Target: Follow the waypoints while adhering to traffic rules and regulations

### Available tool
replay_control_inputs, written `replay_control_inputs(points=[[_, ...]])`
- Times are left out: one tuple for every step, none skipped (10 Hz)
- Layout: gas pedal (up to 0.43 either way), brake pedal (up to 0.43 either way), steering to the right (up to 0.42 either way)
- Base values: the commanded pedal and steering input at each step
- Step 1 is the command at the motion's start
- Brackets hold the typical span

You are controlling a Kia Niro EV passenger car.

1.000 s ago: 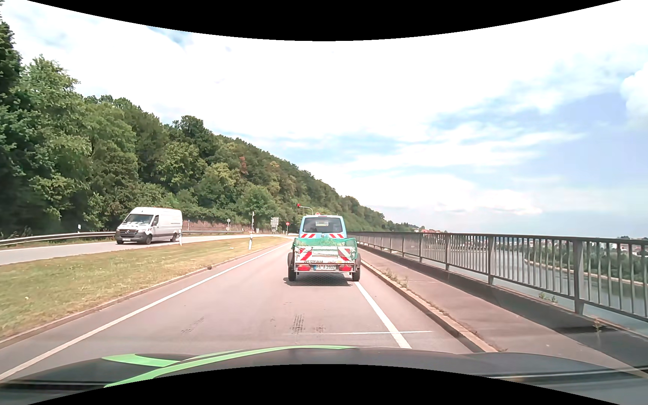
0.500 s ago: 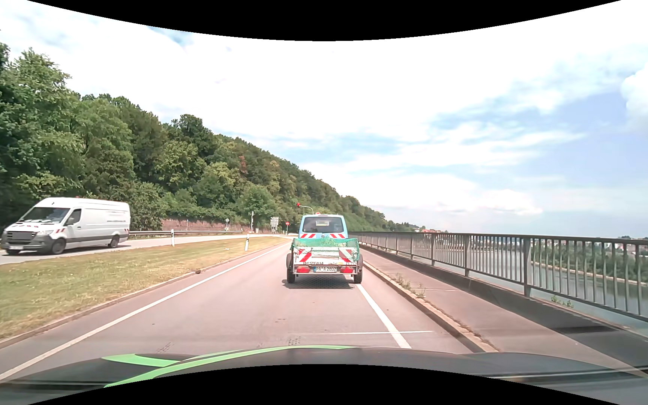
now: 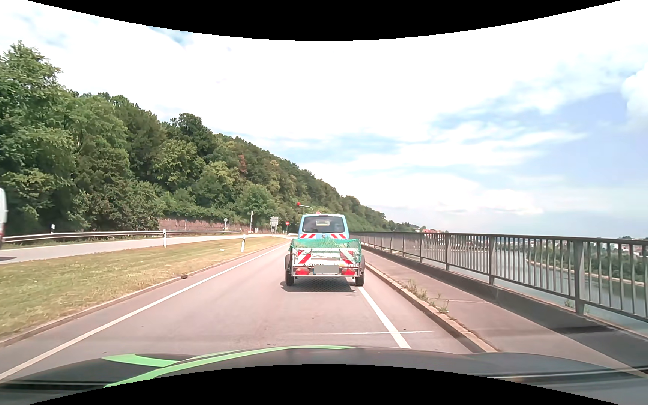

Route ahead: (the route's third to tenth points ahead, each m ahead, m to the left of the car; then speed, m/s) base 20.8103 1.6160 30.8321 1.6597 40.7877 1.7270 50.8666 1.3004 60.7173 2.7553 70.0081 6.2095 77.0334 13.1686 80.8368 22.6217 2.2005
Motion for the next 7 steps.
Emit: replay_control_inputs(points=[[0.0, 0.146, -0.002], [0.0, 0.146, -0.002], [0.0, 0.146, -0.002], [0.0, 0.146, -0.002], [0.0, 0.146, -0.001], [0.0, 0.146, -0.001], [0.0, 0.146, 0.0]])
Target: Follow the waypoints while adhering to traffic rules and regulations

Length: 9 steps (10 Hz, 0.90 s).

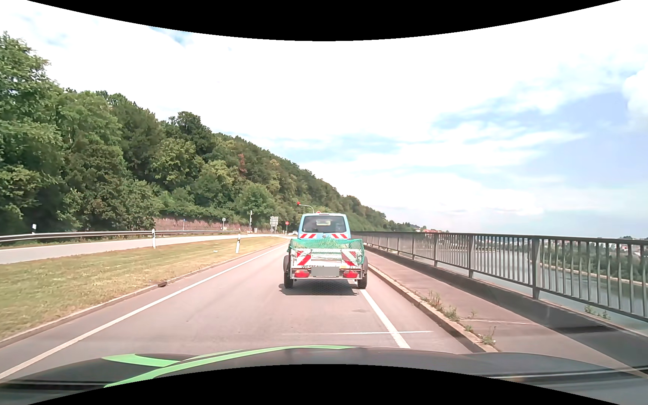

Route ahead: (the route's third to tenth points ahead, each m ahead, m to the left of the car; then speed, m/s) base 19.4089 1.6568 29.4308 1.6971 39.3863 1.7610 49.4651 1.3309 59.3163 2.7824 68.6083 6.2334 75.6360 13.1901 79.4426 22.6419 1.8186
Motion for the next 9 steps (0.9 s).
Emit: replay_control_inputs(points=[[0.0, 0.146, 0.0], [0.0, 0.146, 0.0], [0.0, 0.146, 0.0], [0.0, 0.146, -0.001], [0.0, 0.146, -0.001], [0.0, 0.146, -0.001], [0.0, 0.14, 0.0], [0.0, 0.091, 0.0], [0.0, 0.012, -0.001]])
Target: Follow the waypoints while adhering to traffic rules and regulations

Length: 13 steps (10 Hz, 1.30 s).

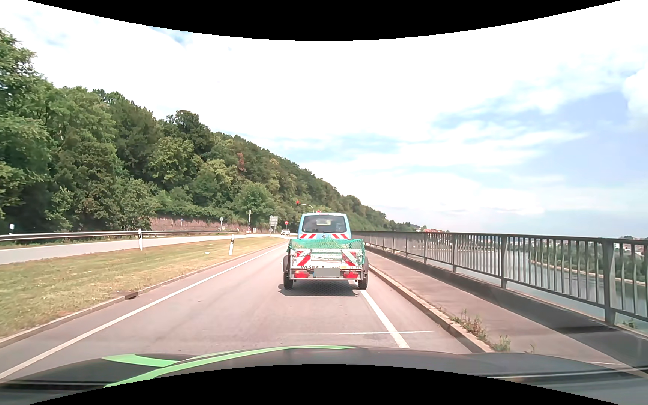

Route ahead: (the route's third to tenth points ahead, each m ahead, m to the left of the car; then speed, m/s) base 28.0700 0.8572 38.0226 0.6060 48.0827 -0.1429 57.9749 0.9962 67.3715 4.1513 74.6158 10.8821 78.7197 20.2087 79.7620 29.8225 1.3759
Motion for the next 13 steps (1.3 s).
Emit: replay_control_inputs(points=[[0.0, 0.0, -0.001], [0.0, 0.0, -0.001], [0.0, 0.0, -0.001], [0.0, 0.0, -0.001], [0.0, 0.0, -0.001], [0.0, 0.0, -0.001], [0.0, 0.0, -0.001], [0.0, 0.0, -0.001], [0.039, 0.0, -0.001], [0.039, 0.0, -0.001], [0.039, 0.0, -0.002], [0.039, 0.0, -0.002], [0.039, 0.0, -0.002]])
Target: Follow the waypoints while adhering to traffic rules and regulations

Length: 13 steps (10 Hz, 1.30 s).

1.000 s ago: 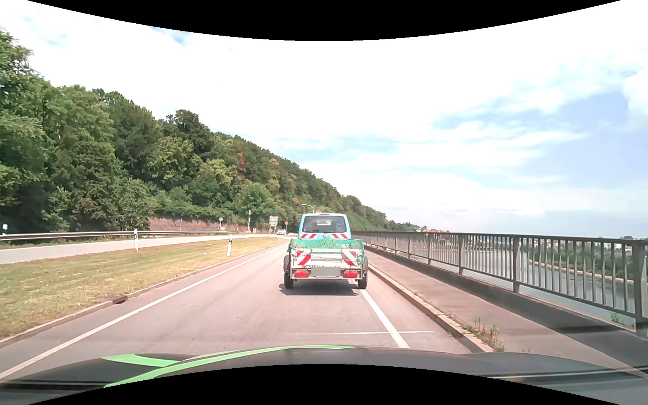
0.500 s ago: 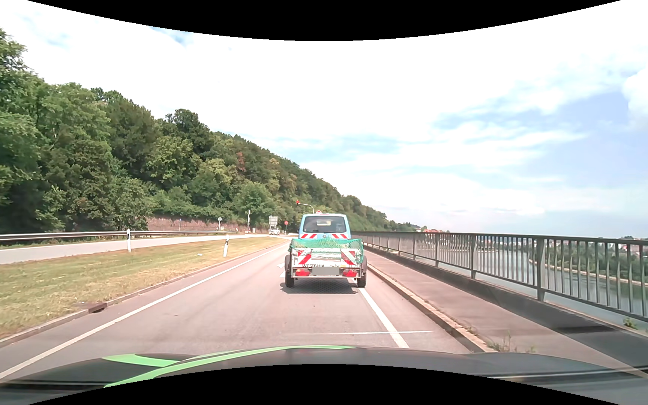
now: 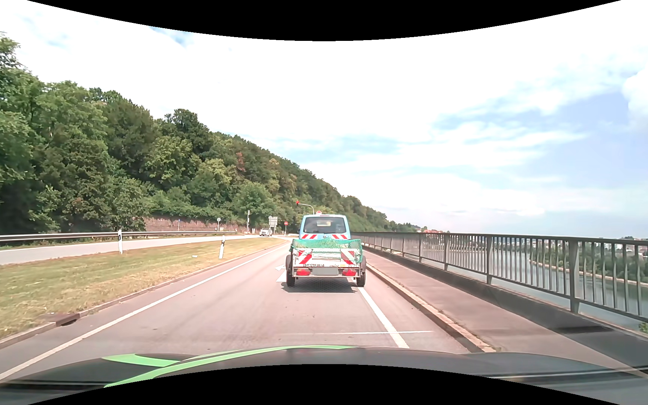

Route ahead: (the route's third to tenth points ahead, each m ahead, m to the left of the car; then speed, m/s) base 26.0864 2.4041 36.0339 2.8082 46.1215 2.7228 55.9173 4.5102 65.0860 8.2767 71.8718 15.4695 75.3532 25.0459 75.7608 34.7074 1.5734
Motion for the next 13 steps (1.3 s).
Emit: replay_control_inputs(points=[[0.039, 0.0, -0.002], [0.039, 0.0, -0.002], [0.039, 0.0, -0.002], [0.039, 0.0, -0.001], [0.039, 0.0, 0.001], [0.039, 0.0, 0.003], [0.039, 0.0, 0.005], [0.039, 0.0, 0.006], [0.039, 0.0, 0.009], [0.039, 0.0, 0.009], [0.047, 0.0, 0.009], [0.047, 0.0, 0.006], [0.047, 0.0, 0.005]])
